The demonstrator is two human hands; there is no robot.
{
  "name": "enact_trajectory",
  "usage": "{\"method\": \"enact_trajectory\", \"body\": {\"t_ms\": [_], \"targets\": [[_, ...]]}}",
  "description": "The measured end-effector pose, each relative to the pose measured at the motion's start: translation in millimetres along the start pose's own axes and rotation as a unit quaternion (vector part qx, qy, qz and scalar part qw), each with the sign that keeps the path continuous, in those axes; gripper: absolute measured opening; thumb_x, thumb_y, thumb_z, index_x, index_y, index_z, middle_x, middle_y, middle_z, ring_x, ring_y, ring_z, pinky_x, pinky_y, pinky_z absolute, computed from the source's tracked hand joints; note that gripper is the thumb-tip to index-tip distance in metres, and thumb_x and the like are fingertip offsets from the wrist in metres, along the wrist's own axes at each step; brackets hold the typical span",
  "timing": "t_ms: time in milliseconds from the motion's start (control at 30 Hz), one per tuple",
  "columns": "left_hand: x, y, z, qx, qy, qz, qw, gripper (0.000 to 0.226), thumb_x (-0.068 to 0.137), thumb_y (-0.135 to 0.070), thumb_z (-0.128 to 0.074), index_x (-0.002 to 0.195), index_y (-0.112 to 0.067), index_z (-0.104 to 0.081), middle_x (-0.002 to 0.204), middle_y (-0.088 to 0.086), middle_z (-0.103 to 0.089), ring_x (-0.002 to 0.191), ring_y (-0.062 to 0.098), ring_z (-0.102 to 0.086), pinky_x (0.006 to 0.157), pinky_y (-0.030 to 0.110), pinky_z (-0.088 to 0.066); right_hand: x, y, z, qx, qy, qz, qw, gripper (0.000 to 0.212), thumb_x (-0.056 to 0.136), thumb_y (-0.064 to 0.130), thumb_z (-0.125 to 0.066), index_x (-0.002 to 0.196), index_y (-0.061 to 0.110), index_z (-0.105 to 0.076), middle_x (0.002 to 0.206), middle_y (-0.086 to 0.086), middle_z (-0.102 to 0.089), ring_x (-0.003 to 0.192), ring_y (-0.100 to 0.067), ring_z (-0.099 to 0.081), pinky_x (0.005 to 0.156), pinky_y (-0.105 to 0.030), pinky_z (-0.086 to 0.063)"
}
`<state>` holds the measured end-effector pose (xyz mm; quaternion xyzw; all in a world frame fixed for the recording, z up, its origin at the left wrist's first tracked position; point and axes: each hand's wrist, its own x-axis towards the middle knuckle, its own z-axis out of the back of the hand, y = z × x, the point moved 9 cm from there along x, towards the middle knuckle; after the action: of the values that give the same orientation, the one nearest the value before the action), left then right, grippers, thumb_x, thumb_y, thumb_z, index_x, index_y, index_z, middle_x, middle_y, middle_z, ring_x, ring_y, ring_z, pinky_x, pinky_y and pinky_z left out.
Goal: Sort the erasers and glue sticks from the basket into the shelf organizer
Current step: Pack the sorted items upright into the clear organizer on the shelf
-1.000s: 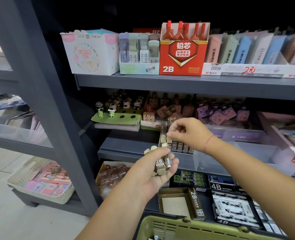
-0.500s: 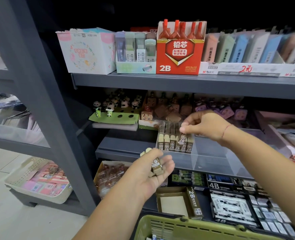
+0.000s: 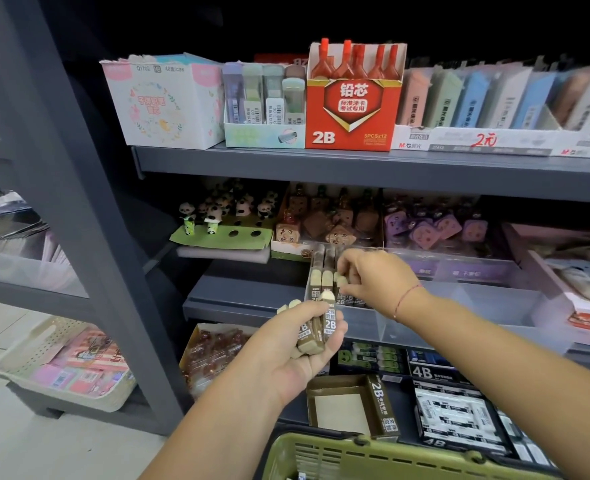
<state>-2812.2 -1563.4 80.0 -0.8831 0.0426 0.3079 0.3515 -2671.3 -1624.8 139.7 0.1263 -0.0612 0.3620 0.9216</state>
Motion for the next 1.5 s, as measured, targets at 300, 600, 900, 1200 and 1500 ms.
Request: {"method": "enact_trajectory", "body": {"t_ms": [300, 600, 900, 1200, 1500], "targets": [[4, -2, -2, 0.018, 0.026, -0.017, 0.999, 0.012, 0.086, -0.005, -0.067, 0.094, 0.003, -0.067, 0.089, 0.021, -0.073, 0.081, 0.028, -0.071, 0.049, 0.024, -0.056, -23, 18, 7, 0.414, 0.098, -0.035, 0.904, 0.025, 0.091, 0.026, -0.062, 0.092, 0.002, -0.07, 0.07, 0.002, -0.062, 0.058, -0.006, -0.05, 0.057, -0.018, -0.042], [7, 1, 5, -0.03, -0.01, -0.008, 0.999, 0.014, 0.081, 0.004, -0.07, 0.093, 0.007, -0.064, 0.082, 0.023, -0.071, 0.075, 0.026, -0.07, 0.061, 0.038, -0.061, -23, -19, 33, 0.464, 0.071, -0.111, 0.876, 0.018, 0.078, 0.003, -0.072, 0.095, -0.004, -0.068, 0.066, -0.006, -0.065, 0.053, -0.007, -0.059, 0.055, -0.016, -0.051], [9, 5, 11, -0.023, -0.031, 0.011, 0.999, 0.01, 0.081, 0.003, -0.071, 0.088, 0.004, -0.065, 0.07, 0.018, -0.068, 0.069, 0.023, -0.065, 0.05, 0.031, -0.059, -8, -18, 17, 0.076, 0.017, -0.023, 0.997, 0.013, 0.08, 0.009, -0.071, 0.092, 0.016, -0.071, 0.08, 0.005, -0.07, 0.065, 0.001, -0.056, 0.061, -0.004, -0.039], [8, 7, 9, -0.003, -0.019, 0.014, 1.0, 0.01, 0.077, 0.0, -0.075, 0.083, 0.004, -0.068, 0.076, 0.019, -0.072, 0.067, 0.023, -0.067, 0.06, 0.034, -0.06, -4, -9, 6, -0.041, -0.001, 0.008, 0.999, 0.019, 0.083, 0.025, -0.068, 0.078, 0.027, -0.05, 0.086, 0.01, -0.063, 0.083, -0.011, -0.055, 0.096, -0.031, -0.033], [9, 8, 2, 0.005, 0.009, 0.01, 1.0, 0.013, 0.082, 0.005, -0.068, 0.095, 0.007, -0.068, 0.087, 0.021, -0.073, 0.076, 0.025, -0.069, 0.062, 0.033, -0.061, -19, -4, 25, 0.199, -0.014, -0.006, 0.98, 0.016, 0.083, 0.031, -0.071, 0.077, 0.017, -0.065, 0.076, 0.006, -0.064, 0.068, -0.006, -0.053, 0.066, -0.021, -0.045]]}}
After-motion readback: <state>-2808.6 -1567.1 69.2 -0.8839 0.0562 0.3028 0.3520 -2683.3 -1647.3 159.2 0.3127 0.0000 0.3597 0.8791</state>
